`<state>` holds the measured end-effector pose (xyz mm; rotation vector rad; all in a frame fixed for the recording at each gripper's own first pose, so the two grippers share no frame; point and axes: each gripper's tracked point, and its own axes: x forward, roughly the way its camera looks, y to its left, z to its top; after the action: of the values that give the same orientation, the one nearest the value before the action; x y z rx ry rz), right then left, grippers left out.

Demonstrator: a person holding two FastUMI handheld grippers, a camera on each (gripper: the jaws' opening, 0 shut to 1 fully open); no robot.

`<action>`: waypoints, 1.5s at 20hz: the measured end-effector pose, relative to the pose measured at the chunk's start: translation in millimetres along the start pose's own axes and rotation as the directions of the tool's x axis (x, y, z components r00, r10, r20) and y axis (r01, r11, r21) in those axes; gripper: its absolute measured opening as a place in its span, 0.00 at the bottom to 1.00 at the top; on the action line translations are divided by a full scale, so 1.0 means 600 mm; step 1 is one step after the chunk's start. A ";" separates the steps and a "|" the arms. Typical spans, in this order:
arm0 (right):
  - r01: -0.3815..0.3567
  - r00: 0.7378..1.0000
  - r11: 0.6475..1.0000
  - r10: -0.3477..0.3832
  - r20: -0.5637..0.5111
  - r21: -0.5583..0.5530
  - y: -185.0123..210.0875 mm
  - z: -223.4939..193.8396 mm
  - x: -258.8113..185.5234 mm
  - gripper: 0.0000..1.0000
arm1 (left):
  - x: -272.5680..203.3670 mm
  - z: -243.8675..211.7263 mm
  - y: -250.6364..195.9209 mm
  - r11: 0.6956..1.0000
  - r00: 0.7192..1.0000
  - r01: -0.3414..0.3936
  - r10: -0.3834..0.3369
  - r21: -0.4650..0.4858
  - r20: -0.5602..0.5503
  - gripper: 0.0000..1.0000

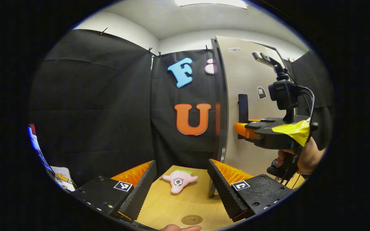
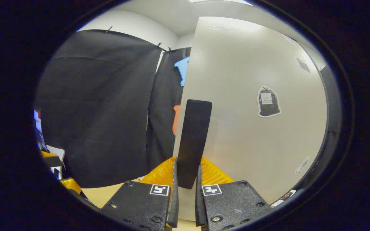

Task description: Open the cabinet door with the right hand, grasp the bottle in the cabinet with the left hand and place it on the coaster, then close the cabinet door with the right hand.

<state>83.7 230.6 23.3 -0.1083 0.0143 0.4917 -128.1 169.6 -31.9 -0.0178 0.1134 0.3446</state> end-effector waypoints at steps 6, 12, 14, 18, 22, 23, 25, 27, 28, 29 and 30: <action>-0.037 0.999 0.999 0.037 -0.005 0.031 0.007 0.000 -0.061 0.23 | -0.004 -0.031 -0.014 0.995 0.996 0.083 -0.085 -0.053 -0.030 0.96; -0.107 0.994 0.993 0.107 -0.009 0.043 -0.011 -0.006 -0.091 0.23 | -0.008 -0.015 -0.013 0.998 0.998 0.059 -0.060 -0.019 -0.032 0.95; -0.138 0.990 0.989 0.138 -0.013 0.054 -0.020 -0.010 -0.104 0.24 | -0.012 -0.018 -0.032 0.999 0.998 0.050 -0.050 0.000 -0.047 0.95; -0.183 0.983 0.981 0.183 -0.004 0.067 -0.054 -0.015 -0.169 0.24 | -0.031 -0.003 -0.081 0.998 0.998 0.048 -0.047 0.031 -0.032 0.95; -0.199 0.980 0.977 0.201 -0.013 0.076 -0.091 -0.025 -0.241 0.23 | -0.049 0.013 -0.120 0.997 0.998 0.057 -0.056 0.044 -0.020 0.95; -0.194 0.980 0.977 0.196 -0.019 0.085 -0.105 -0.029 -0.257 0.24 | -0.051 0.016 -0.134 0.996 0.998 0.067 -0.066 0.051 -0.015 0.95; -0.158 0.986 0.982 0.162 -0.031 0.102 -0.134 -0.034 -0.288 0.24 | -0.049 0.011 -0.165 0.994 0.996 0.090 -0.088 0.068 -0.026 0.95; -0.092 0.995 0.991 0.096 -0.034 0.094 -0.167 -0.039 -0.314 0.23 | -0.038 0.009 -0.203 0.991 0.993 0.117 -0.115 0.069 -0.031 0.95; -0.060 0.998 0.994 0.063 -0.030 0.094 -0.183 -0.039 -0.324 0.22 | -0.030 0.008 -0.221 0.989 0.991 0.132 -0.130 0.066 -0.033 0.95; -0.028 0.999 0.994 0.031 -0.029 0.105 -0.198 -0.043 -0.334 0.22 | -0.021 0.008 -0.236 0.988 0.990 0.142 -0.140 0.065 -0.033 0.95; 0.004 1.000 0.993 -0.001 -0.029 0.115 -0.211 -0.043 -0.341 0.23 | -0.011 0.011 -0.251 0.986 0.988 0.156 -0.154 0.063 -0.031 0.95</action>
<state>-36.7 20.5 18.3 -0.0019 0.0705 0.4856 -82.7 26.1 -25.2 0.0338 0.1481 0.1851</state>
